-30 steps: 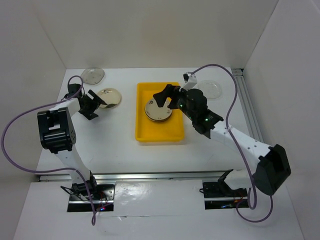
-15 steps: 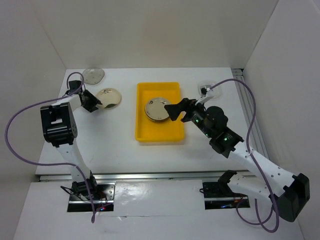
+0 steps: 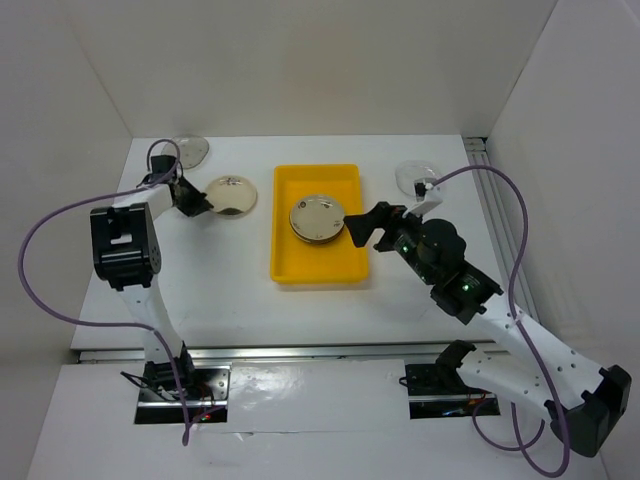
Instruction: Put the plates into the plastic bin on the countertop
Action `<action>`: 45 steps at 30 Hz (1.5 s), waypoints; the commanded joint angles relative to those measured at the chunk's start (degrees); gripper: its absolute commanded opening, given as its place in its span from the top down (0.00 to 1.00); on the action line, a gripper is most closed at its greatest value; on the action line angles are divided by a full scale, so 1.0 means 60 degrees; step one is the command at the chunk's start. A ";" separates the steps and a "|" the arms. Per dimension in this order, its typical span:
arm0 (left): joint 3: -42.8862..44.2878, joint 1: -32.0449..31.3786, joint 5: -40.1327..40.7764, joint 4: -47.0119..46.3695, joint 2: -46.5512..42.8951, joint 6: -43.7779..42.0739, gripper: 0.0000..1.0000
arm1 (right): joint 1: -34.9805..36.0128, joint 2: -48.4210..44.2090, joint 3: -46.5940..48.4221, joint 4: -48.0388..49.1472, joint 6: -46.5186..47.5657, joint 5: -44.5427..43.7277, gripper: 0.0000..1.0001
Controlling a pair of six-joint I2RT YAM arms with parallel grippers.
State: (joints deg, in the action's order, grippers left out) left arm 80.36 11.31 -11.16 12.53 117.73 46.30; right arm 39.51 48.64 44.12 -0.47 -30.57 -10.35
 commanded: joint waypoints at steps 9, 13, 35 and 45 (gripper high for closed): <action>-0.0545 -0.1869 0.0836 0.0065 -0.4343 -0.0700 1.00 | 0.0081 -0.1105 -0.0483 -0.1137 -0.0500 -0.0869 0.00; -0.0006 -0.2513 0.0089 0.0299 -0.4125 -0.0890 1.00 | 0.0081 -0.1193 -0.0673 -0.1312 -0.0604 -0.0867 0.00; 0.1767 -0.4213 -0.2006 0.1733 -0.1181 -0.1769 0.68 | -0.0138 -0.0960 -0.0833 -0.2002 -0.1202 -0.2903 0.00; 0.2046 -0.4522 -0.1876 0.2144 -0.1705 -0.1946 0.24 | -0.4192 0.2261 -0.1889 0.1540 -0.2991 0.0111 0.00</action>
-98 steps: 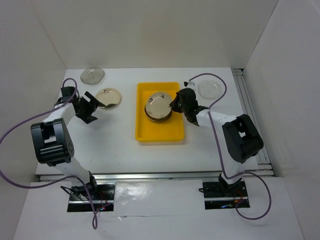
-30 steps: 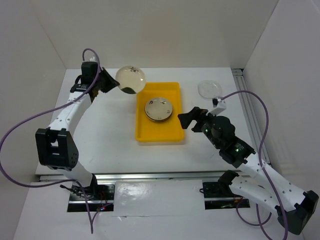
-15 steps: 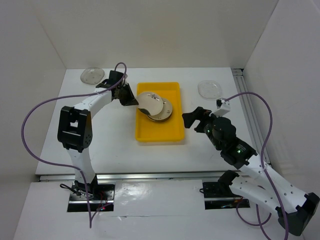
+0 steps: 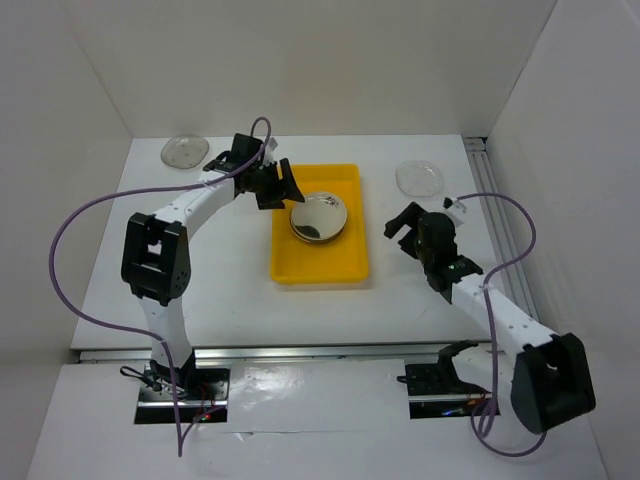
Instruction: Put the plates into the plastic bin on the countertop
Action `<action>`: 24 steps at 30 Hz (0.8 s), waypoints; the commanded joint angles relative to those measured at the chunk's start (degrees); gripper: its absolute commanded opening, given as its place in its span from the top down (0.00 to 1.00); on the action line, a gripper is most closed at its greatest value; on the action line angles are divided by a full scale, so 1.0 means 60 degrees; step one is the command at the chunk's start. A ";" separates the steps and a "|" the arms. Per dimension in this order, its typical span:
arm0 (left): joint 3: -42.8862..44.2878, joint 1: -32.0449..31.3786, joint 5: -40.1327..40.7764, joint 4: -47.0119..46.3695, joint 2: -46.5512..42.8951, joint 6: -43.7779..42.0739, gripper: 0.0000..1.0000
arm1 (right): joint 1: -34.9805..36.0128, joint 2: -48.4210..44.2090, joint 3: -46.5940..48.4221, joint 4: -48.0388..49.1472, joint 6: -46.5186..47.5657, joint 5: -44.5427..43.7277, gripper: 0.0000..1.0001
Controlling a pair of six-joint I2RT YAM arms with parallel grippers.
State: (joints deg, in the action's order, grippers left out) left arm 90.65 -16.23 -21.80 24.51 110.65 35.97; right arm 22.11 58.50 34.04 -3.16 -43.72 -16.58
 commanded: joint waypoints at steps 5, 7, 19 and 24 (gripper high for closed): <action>0.0900 0.0068 0.1123 0.1156 -0.1155 -0.0516 0.09 | -0.3126 0.2566 0.0067 0.3468 -0.1018 0.2028 0.00; 0.1166 0.0068 0.1697 0.1598 -0.1449 -0.0720 0.00 | -0.3786 0.3576 0.0243 0.4478 -0.1018 0.2790 0.04; 0.1459 0.0754 0.1746 0.2038 -0.1581 -0.0707 0.00 | -0.3787 0.8090 0.3479 0.5596 -0.1002 0.1887 0.10; 0.1371 0.1255 0.0910 0.1833 -0.1376 -0.0530 0.00 | -0.3875 0.9599 0.5397 0.3751 -0.1121 0.1124 0.12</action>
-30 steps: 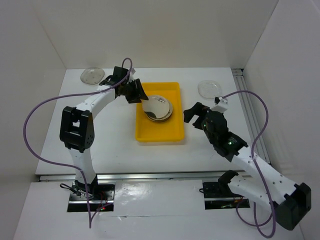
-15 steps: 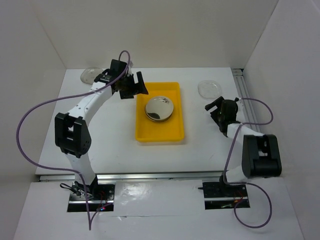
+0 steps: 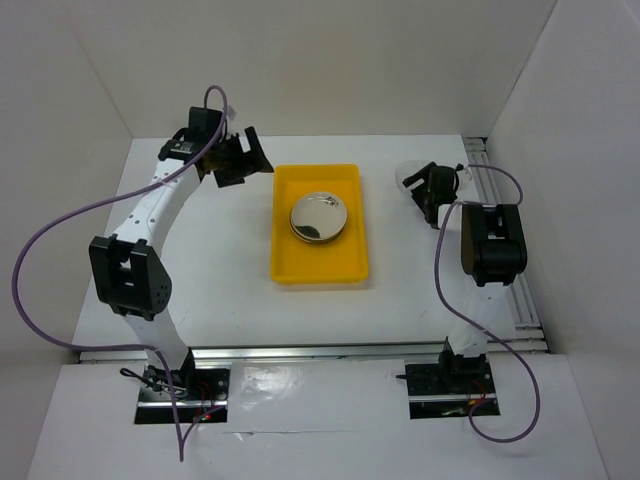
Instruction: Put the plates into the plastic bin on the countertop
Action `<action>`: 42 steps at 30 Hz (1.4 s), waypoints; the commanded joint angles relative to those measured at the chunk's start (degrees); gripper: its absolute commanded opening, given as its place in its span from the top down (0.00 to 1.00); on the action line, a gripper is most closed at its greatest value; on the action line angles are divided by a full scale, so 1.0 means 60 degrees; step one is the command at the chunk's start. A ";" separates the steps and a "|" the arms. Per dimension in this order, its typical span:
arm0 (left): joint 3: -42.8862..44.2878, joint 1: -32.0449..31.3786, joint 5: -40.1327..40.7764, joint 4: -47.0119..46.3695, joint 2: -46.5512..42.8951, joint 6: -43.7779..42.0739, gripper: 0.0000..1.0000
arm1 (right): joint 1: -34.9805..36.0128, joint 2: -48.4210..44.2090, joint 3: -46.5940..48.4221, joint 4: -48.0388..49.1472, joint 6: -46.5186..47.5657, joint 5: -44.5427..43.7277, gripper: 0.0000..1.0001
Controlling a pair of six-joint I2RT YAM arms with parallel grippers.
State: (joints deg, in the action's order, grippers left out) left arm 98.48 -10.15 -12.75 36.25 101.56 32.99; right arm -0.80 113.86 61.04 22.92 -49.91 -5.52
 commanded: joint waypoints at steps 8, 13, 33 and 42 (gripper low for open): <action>-0.0036 0.0827 -0.0892 -0.0124 0.0315 0.0053 0.00 | 0.0030 0.0973 0.1854 -0.3231 -0.1361 -0.2242 0.32; -0.0036 0.1018 -0.0892 -0.0124 0.0315 0.0053 0.00 | 0.0118 0.1250 0.1984 -0.3512 -0.1555 -0.2040 0.47; 0.0052 0.1297 -0.0482 0.0140 0.0666 0.0141 0.00 | -0.0263 0.0802 0.2604 -0.2872 -0.1541 -0.0706 1.00; 0.0476 0.1297 0.0820 0.0813 0.0974 0.0331 0.00 | 0.0673 -0.1296 0.1530 -0.0478 0.1650 0.1002 1.00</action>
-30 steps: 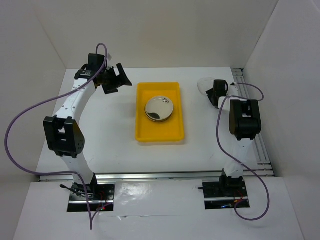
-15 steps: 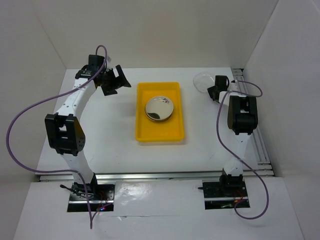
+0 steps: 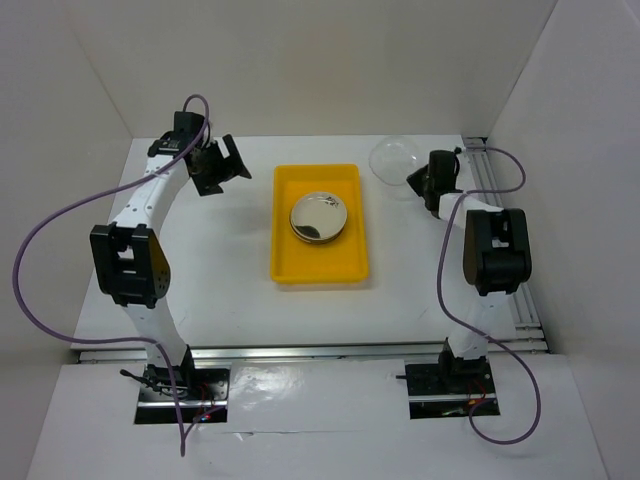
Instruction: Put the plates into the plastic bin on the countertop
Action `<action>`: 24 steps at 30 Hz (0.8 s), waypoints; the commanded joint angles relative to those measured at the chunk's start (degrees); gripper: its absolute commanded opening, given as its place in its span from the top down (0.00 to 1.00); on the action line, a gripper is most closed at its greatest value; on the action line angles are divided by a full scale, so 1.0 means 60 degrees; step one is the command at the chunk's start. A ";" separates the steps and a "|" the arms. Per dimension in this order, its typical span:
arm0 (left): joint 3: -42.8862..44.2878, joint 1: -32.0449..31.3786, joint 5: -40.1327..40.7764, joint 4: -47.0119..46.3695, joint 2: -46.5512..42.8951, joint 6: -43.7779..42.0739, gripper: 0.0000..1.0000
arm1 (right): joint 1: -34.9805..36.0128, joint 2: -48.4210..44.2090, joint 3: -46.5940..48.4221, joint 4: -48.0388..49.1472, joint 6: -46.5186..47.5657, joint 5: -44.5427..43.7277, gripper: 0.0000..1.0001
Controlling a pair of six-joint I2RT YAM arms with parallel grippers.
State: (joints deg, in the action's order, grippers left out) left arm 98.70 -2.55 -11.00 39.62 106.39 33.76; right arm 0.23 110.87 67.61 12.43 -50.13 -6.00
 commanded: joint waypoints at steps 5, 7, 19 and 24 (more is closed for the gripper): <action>0.0747 0.0029 0.0896 0.0530 0.0475 0.0116 0.00 | 0.1395 -0.0973 0.1514 -0.0626 0.3123 0.0782 1.00; 0.0748 0.0029 0.1013 0.0633 0.0564 0.0029 0.00 | 0.1777 -0.0609 0.2146 -0.1569 0.3592 0.0953 1.00; 0.0836 0.0029 0.1395 0.0722 0.0477 0.0028 0.00 | 0.3242 -0.0080 0.3089 -0.4590 0.4297 0.1102 1.00; 0.0836 0.0029 0.1395 0.0722 0.0477 0.0028 0.00 | 0.3638 -0.0357 0.2254 -0.4431 0.4297 0.1322 1.00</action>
State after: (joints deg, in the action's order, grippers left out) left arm 101.69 -2.55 -3.25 43.68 109.80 34.52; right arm 20.53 110.30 83.55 -12.69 -25.50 1.08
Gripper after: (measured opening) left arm 0.999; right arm 0.020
